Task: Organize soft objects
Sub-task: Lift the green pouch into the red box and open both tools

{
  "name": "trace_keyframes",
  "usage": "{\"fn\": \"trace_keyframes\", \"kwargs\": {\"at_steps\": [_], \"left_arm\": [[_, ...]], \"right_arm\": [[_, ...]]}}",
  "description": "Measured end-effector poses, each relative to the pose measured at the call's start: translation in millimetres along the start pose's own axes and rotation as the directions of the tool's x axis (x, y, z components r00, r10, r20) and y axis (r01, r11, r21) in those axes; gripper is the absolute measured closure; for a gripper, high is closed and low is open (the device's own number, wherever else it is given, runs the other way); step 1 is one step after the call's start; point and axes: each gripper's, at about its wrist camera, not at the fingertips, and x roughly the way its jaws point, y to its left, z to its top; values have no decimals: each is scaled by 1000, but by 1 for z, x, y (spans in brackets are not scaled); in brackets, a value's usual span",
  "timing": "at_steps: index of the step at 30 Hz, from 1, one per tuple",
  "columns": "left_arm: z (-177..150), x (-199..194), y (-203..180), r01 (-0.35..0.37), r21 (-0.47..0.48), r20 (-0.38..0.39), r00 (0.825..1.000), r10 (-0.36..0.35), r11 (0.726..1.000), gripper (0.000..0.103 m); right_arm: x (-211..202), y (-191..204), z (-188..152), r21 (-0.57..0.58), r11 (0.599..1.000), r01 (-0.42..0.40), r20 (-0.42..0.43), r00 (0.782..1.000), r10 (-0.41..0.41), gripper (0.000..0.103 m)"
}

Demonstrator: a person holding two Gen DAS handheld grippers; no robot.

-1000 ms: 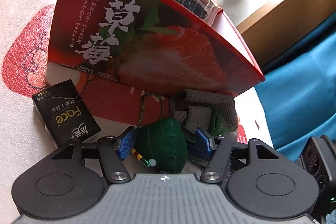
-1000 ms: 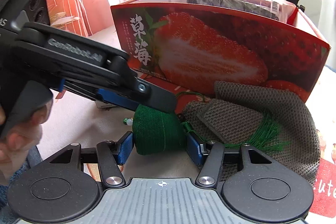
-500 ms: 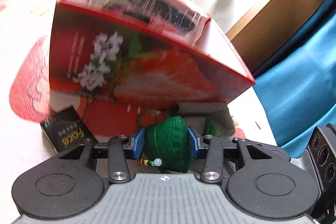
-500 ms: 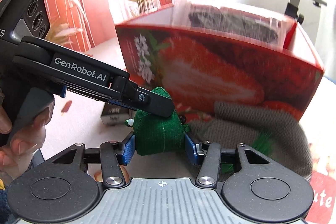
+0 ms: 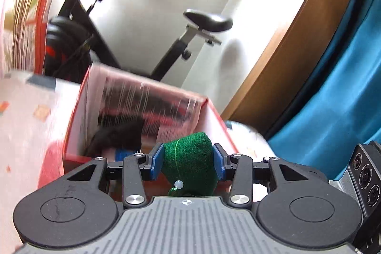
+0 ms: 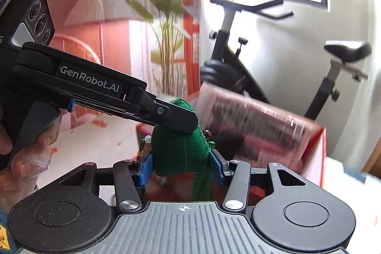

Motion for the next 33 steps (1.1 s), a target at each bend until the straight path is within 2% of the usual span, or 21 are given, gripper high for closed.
{"fn": "trace_keyframes", "kwargs": {"at_steps": [7,12,14,17,22,24,26,33], "left_arm": [[57,2,-11,-3,46,107,994,-2,999,57],[78,11,-7,-16,59,136,991,8,998,57],[78,24,-1,-24,49,105,994,19,999,57],[67,43,6,-49,96,48,998,45,994,56],[49,81,27,-56,69,-57,997,60,996,55],[42,84,32,-71,78,-71,995,77,994,52],[35,84,35,-93,94,-80,992,101,991,45],[21,57,43,-101,128,-68,992,110,987,40]], "right_arm": [[4,-19,64,-101,994,48,95,995,-38,57],[24,-34,87,-119,991,59,111,993,-46,57],[41,-39,84,-114,992,61,78,996,-53,57],[64,-43,67,-96,993,67,22,998,-65,56],[90,-47,34,-45,996,77,-77,994,-80,54],[92,-45,22,-51,994,91,-90,991,-96,49],[90,-49,12,-23,995,97,-99,990,-99,49],[60,-67,-9,65,993,96,-92,992,-90,49]]}}
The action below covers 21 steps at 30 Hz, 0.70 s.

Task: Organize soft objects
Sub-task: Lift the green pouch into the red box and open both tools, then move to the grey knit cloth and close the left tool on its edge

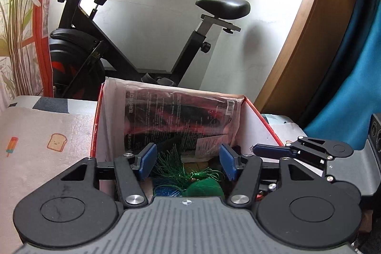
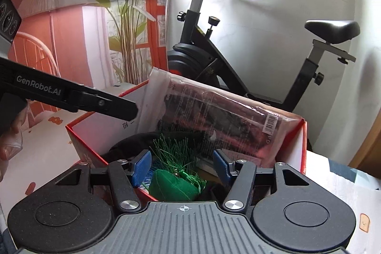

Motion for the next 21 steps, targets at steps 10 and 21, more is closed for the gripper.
{"fn": "trace_keyframes", "kwargs": {"at_steps": [10,21], "left_arm": [[-46,-57,-4,30,14,41,999,-31,999,37],[-85,-65,-13,50,-32,7,999,-50,998,37]], "right_arm": [[-71,-23,-37,102,994,27,68,997,-34,48],[-100,-21,-81,153,985,74,45,996,-82,48]]}}
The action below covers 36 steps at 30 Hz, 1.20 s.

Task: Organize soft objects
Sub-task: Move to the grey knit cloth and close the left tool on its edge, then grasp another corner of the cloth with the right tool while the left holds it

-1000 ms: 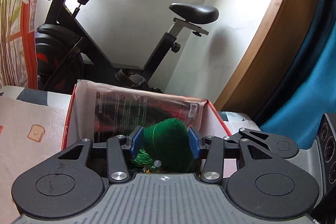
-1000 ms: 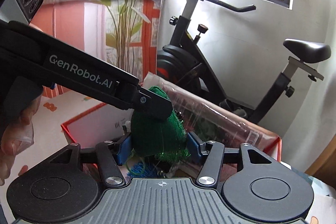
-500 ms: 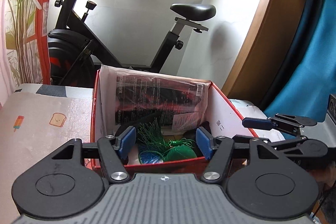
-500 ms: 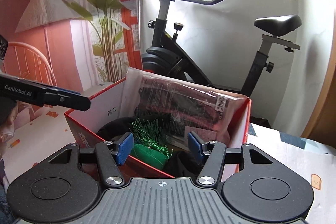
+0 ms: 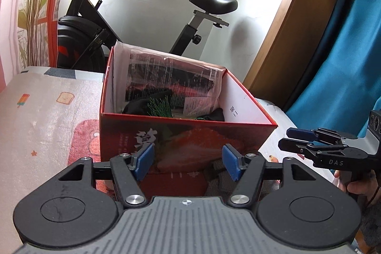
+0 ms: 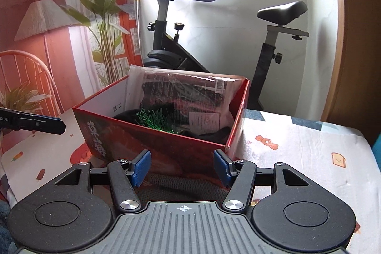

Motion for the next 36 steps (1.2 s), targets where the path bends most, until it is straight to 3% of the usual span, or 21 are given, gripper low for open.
{"fn": "trace_keyframes", "kwargs": {"at_steps": [9,15,24,28,29,30,31,33,36], "left_arm": [[-28,46,-17,53,-54,-100,993,-58,997,37],[-42,91,-32,84,-82,-182,979,-97,993,37],[-52,135,-30,49,-164,-251,964,-89,985,37],[-52,143,-32,32,-141,-256,964,-68,989,40],[-53,143,-34,32,-129,-257,964,-65,991,53],[-53,143,-35,36,-114,-263,963,-65,993,78],[-54,143,-35,34,-94,-272,961,-58,995,86],[-53,136,-34,47,-76,-250,966,-65,996,93],[-49,120,-32,48,-60,-205,977,-60,997,94]], "right_arm": [[17,1,-40,7,999,41,-131,991,-39,48],[31,-1,-55,-3,997,76,-207,976,-75,48],[34,-17,-66,28,993,114,-237,966,-104,48],[33,-19,-65,36,993,116,-235,966,-104,48],[33,-19,-65,36,993,115,-234,967,-104,48],[32,-19,-64,36,993,115,-234,967,-104,48],[32,-19,-64,37,993,115,-234,967,-103,48],[32,-18,-63,40,993,114,-233,967,-102,48],[31,-19,-63,51,993,109,-232,968,-94,48]]}}
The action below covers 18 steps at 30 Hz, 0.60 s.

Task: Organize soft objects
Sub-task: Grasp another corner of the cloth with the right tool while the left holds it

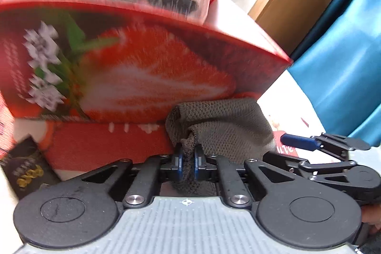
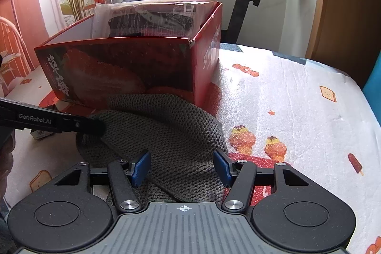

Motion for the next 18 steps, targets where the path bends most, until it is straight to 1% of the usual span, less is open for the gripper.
{"fn": "trace_keyframes", "kwargs": {"at_steps": [2,5,10,13,17,18], "left_arm": [[1,-16,1,-27,18,37,999,27,999,95],[3,-38,6,-64,-3,92,994,64,998,95],[-2,-72,16,-140,-44,168,975,145,989,95],[-7,-89,23,-185,-88,188,962,199,979,95],[-13,-106,36,-237,-136,196,945,260,962,95],[-15,-107,38,-245,-139,192,944,268,960,95]], "right_arm": [[0,1,0,1,1000,-10,-2,1000,10,47],[0,5,-1,-4,1000,-29,-8,1000,29,41],[4,15,-5,-14,998,-55,-26,998,54,38],[9,22,-6,-7,996,-89,-41,995,89,38],[18,43,-8,-35,990,-139,-65,989,136,38],[21,49,-9,-44,988,-148,-71,987,145,38]]}}
